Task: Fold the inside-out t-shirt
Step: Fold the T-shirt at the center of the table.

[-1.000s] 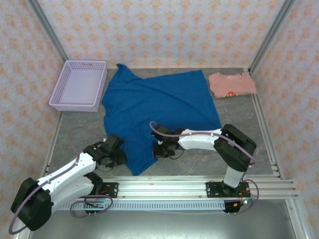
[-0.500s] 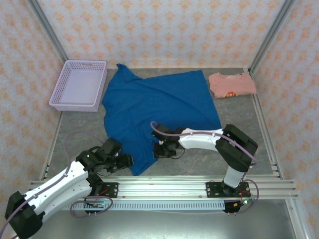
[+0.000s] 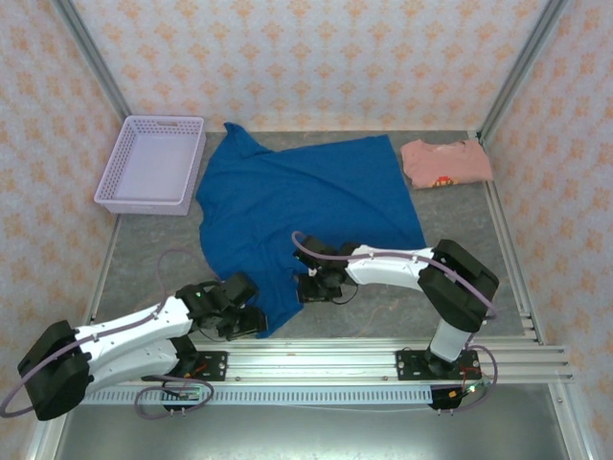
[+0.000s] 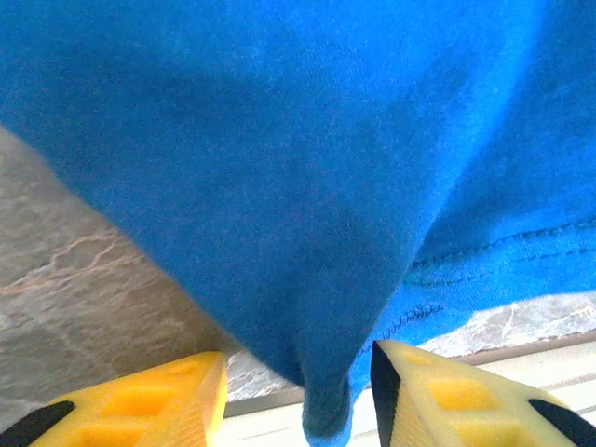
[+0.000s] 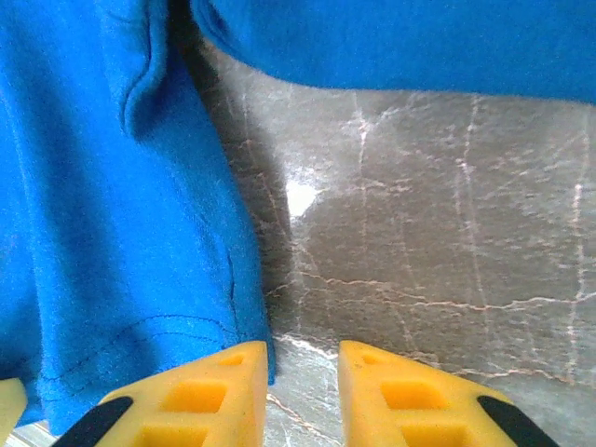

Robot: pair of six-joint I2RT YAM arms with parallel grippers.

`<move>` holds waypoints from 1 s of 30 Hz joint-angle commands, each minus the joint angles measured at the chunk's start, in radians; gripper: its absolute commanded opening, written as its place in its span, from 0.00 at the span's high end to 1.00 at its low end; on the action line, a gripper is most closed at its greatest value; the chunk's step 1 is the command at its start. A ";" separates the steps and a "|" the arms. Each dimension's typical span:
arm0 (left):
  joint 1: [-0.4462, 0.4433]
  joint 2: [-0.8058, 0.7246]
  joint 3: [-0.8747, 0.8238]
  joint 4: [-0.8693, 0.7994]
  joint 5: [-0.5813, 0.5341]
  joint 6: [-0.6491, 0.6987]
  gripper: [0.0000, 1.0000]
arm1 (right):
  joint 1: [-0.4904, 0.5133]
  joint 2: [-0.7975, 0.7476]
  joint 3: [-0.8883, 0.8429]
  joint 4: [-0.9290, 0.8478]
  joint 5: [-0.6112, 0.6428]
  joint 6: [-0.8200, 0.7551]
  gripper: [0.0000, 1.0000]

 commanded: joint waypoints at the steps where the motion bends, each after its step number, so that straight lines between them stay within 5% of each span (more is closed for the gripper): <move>1: -0.007 0.035 0.031 0.066 -0.018 -0.019 0.60 | -0.006 -0.027 0.025 -0.032 0.023 -0.018 0.73; 12: -0.002 -0.025 0.072 -0.102 -0.126 0.016 0.95 | -0.148 -0.232 0.007 -0.219 0.139 -0.127 0.63; 18: 0.055 -0.156 0.082 -0.205 -0.122 0.010 1.00 | -0.536 -0.431 -0.079 -0.331 0.236 -0.193 0.52; 24: 0.122 -0.272 0.113 -0.320 -0.093 0.023 1.00 | -0.924 -0.465 -0.161 -0.332 0.239 -0.244 0.49; 30: 0.140 -0.290 0.155 -0.383 -0.070 0.046 1.00 | -1.052 -0.453 -0.221 -0.277 0.226 -0.222 0.46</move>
